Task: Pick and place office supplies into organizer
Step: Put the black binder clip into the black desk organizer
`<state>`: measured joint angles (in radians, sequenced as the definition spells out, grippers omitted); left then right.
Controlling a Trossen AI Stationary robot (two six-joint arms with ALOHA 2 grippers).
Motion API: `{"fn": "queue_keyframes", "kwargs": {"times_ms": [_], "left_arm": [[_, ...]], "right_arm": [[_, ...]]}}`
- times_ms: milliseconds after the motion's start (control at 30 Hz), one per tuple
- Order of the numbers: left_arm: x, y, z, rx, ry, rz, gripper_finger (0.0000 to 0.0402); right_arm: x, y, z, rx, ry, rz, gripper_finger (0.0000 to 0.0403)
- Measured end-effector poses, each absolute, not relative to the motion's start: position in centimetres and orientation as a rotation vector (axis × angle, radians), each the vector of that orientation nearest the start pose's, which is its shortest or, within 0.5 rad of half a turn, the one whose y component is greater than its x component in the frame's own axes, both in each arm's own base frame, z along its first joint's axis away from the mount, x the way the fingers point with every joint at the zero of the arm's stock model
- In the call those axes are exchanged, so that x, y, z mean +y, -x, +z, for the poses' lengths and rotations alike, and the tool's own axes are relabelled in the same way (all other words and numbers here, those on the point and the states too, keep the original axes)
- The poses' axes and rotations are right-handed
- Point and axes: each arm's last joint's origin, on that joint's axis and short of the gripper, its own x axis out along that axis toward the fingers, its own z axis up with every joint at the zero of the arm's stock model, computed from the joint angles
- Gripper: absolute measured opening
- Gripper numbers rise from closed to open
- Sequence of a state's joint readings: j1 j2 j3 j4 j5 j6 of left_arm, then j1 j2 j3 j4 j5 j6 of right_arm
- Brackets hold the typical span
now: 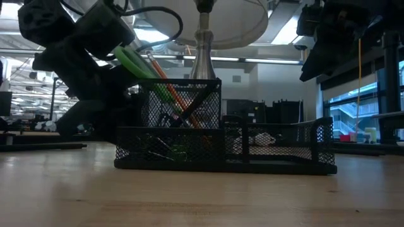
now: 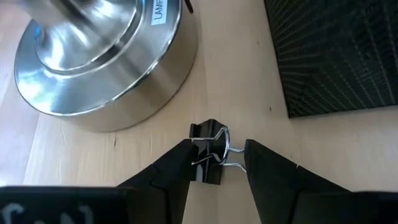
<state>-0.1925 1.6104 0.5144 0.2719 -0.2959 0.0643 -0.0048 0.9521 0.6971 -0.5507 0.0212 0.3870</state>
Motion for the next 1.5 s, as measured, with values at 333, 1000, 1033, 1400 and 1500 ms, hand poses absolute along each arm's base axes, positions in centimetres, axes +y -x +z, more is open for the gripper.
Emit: {"fn": "queue_keyframes", "kwargs": {"times_ms": [333, 1000, 1033, 1400, 1500], "left_arm": [[-4.1, -25.8, 10.7, 0.802, -0.262, 0.077, 0.0123], [-4.3, -26.0, 11.0, 0.765, -0.23, 0.085, 0.0017], [-4.3, -26.1, 11.0, 0.759, -0.229, 0.085, 0.0013], [-4.2, -25.4, 12.0, 0.778, -0.229, 0.076, 0.0003], [-4.0, -24.6, 12.5, 0.824, -0.223, 0.105, 0.0002]], "right_arm": [[-0.1, -18.6, 24.5, 0.791, -0.359, -0.18, 0.0154], [-0.2, -18.6, 24.5, 0.791, -0.36, -0.18, 0.0154], [-0.1, -18.6, 24.5, 0.791, -0.36, -0.18, 0.0154], [-0.1, -18.6, 24.5, 0.791, -0.36, -0.18, 0.0154], [-0.1, -18.6, 24.5, 0.791, -0.359, -0.18, 0.0154]]}}
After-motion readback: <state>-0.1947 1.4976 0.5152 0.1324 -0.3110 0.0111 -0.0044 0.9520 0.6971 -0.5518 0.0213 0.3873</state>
